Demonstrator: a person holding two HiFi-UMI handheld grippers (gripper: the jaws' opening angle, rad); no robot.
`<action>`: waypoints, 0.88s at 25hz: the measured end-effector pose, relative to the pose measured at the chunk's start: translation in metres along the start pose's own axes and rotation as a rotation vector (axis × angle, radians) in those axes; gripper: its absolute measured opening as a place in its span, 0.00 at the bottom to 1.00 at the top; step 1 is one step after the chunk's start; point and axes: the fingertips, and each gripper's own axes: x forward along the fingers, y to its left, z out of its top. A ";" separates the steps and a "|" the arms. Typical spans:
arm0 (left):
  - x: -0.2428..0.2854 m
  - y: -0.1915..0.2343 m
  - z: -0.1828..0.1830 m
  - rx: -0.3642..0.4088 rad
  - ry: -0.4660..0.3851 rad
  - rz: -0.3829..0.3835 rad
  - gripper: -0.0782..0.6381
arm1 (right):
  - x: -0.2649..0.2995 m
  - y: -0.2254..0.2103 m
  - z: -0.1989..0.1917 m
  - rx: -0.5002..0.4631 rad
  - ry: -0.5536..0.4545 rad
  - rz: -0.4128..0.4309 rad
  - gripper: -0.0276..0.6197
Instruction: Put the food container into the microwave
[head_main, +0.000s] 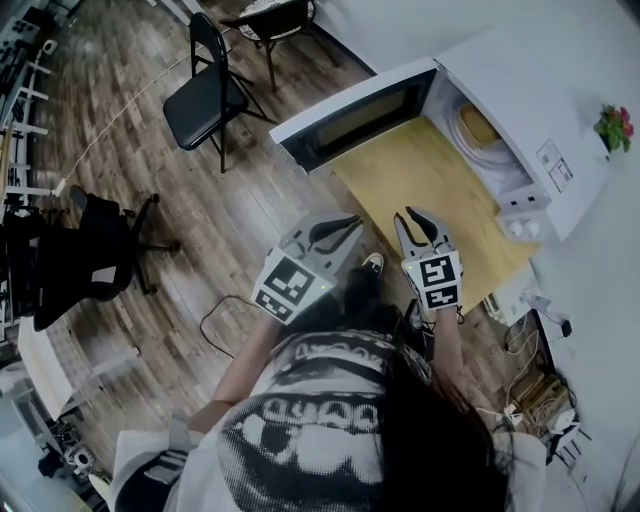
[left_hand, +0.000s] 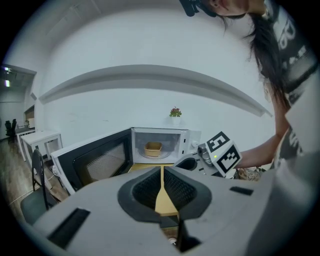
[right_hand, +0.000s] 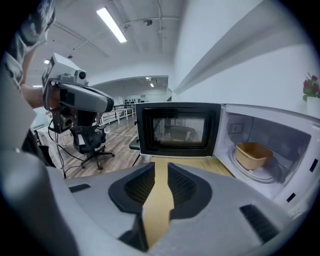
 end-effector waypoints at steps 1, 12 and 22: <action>-0.009 0.001 -0.002 -0.002 0.001 0.004 0.13 | 0.000 0.007 0.003 0.002 0.001 -0.001 0.17; -0.094 -0.003 -0.027 -0.017 -0.021 0.005 0.13 | -0.021 0.106 0.027 0.025 -0.034 0.011 0.17; -0.142 -0.024 -0.052 -0.018 -0.028 -0.029 0.13 | -0.056 0.154 0.023 0.071 -0.064 -0.038 0.11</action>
